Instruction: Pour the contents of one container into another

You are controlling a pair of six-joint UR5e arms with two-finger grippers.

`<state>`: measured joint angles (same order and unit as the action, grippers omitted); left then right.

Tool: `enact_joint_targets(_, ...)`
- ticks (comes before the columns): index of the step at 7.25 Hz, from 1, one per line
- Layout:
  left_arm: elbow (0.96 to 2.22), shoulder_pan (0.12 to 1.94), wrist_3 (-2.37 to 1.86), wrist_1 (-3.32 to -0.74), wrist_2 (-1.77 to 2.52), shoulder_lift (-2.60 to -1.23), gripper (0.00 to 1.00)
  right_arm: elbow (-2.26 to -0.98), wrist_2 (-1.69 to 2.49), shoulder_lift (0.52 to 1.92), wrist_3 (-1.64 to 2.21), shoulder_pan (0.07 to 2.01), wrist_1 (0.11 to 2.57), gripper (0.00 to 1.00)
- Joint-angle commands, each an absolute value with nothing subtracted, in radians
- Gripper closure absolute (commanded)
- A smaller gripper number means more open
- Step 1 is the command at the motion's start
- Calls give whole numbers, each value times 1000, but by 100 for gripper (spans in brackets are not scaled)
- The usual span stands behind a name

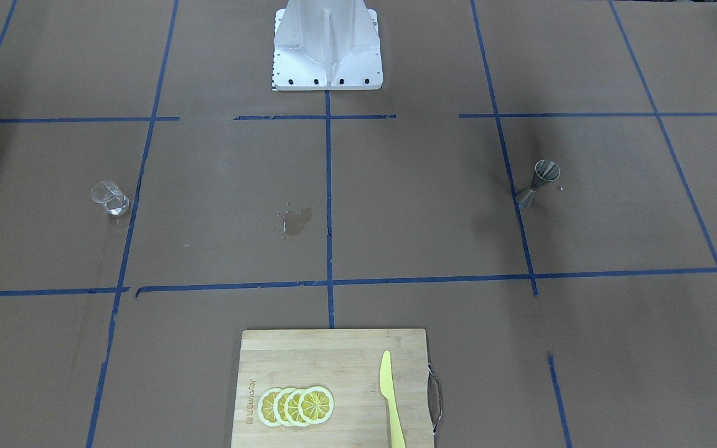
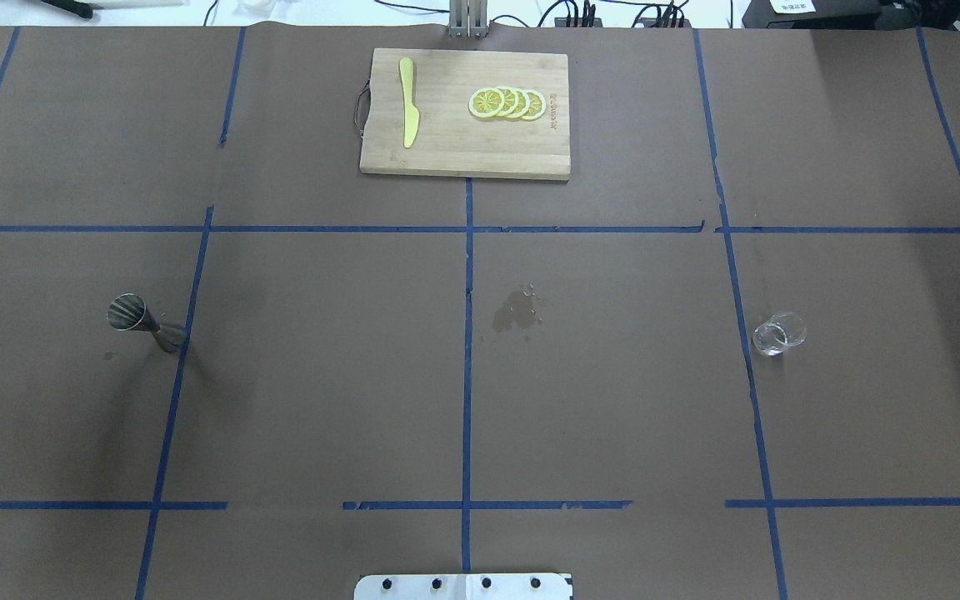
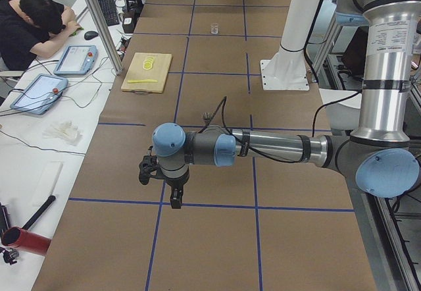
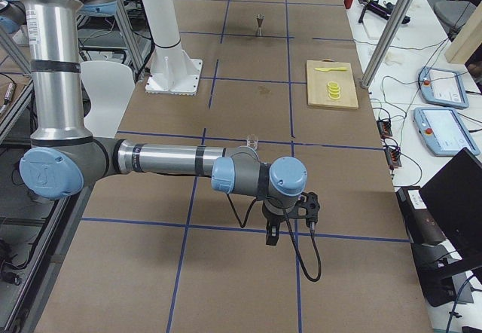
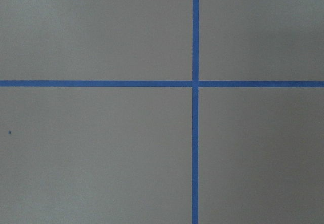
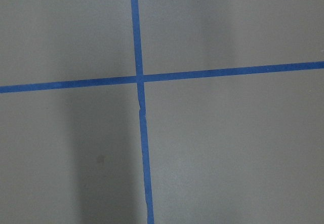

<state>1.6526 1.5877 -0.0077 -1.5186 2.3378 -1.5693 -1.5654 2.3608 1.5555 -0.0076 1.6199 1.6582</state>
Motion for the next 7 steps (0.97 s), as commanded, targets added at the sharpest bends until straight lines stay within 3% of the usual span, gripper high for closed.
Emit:
enact_joint_targets(1, 1654, 1586, -3, -1520, 2338, -1575, 0, -1569, 2362, 1552, -8, 1620, 1658, 0)
enact_joint_targets(3, 1722, 1580, -12, -1598, 2351, -1578, 0, -1569, 2367, 1554, -6, 1620, 1657, 0)
enact_joint_targets(7, 2073, 1346, -375, -1626, 2370, -1543, 0, -1578, 2370, 1542, -2, 1606, 1661, 0)
